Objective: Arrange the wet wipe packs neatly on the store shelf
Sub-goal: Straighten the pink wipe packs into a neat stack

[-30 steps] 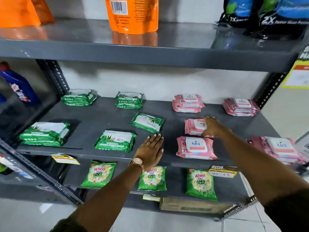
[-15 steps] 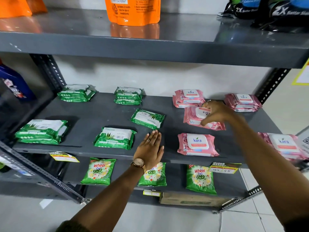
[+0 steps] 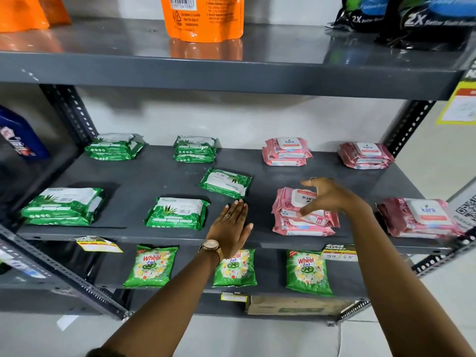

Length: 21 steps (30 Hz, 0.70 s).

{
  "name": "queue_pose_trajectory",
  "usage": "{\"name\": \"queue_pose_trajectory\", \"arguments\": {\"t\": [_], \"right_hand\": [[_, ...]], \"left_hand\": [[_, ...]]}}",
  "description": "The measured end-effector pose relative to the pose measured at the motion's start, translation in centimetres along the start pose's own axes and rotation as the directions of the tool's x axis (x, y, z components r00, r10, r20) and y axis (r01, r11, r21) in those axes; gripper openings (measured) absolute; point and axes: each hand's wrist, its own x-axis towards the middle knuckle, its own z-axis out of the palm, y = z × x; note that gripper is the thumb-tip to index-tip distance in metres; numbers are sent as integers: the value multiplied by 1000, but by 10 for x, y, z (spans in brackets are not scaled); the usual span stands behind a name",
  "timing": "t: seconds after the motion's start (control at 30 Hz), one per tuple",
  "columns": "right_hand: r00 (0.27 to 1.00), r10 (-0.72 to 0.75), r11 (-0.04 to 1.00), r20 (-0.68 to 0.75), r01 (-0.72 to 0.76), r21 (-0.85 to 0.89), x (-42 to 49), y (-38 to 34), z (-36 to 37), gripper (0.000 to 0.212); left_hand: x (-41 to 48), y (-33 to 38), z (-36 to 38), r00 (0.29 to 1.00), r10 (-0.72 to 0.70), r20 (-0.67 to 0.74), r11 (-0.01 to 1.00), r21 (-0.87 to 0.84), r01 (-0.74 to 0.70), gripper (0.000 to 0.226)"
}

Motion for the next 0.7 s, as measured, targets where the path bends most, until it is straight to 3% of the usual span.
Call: {"name": "queue_pose_trajectory", "arguments": {"t": [0.1, 0.17, 0.23, 0.33, 0.4, 0.47, 0.5, 0.57, 0.63, 0.7], "right_hand": [[999, -38, 999, 3, 38, -35, -1, -5, -1, 48], [999, 2, 998, -49, -5, -58, -1, -9, 2, 36], [977, 87, 990, -194, -105, -89, -2, -16, 7, 45], [885, 205, 926, -417, -313, -210, -9, -34, 15, 70], [851, 266, 885, -453, -402, -237, -13, -40, 20, 81], [835, 270, 882, -480, -415, -225, -15, -38, 19, 79], [844, 222, 898, -488, -372, -235, -15, -35, 16, 70], [918, -4, 927, -397, -145, -345, -15, -25, 5, 37], [969, -206, 864, -137, 114, -491, -13, -14, -3, 54], [968, -245, 801, 50, 231, -553, -13, -6, -3, 72]], "left_hand": [[0, 1, 0, 1000, 1, -10, 1000, 9, -1, 61], [-1, 1, 0, 1000, 3, -15, 1000, 18, -3, 61], [-1, 1, 0, 1000, 2, -22, 1000, 18, -1, 61], [0, 1, 0, 1000, -3, -23, 1000, 21, 4, 61], [0, 1, 0, 1000, -7, -7, 1000, 21, 8, 61], [1, 0, 1, 1000, -10, 3, 1000, 23, 9, 61], [1, 0, 1, 1000, -9, 6, 1000, 25, 9, 61], [1, 0, 1, 1000, -10, 12, 1000, 28, 10, 62], [1, -1, 1, 1000, -7, 16, 1000, 26, 7, 62], [1, -1, 1, 1000, -5, 12, 1000, 23, 4, 62]]}}
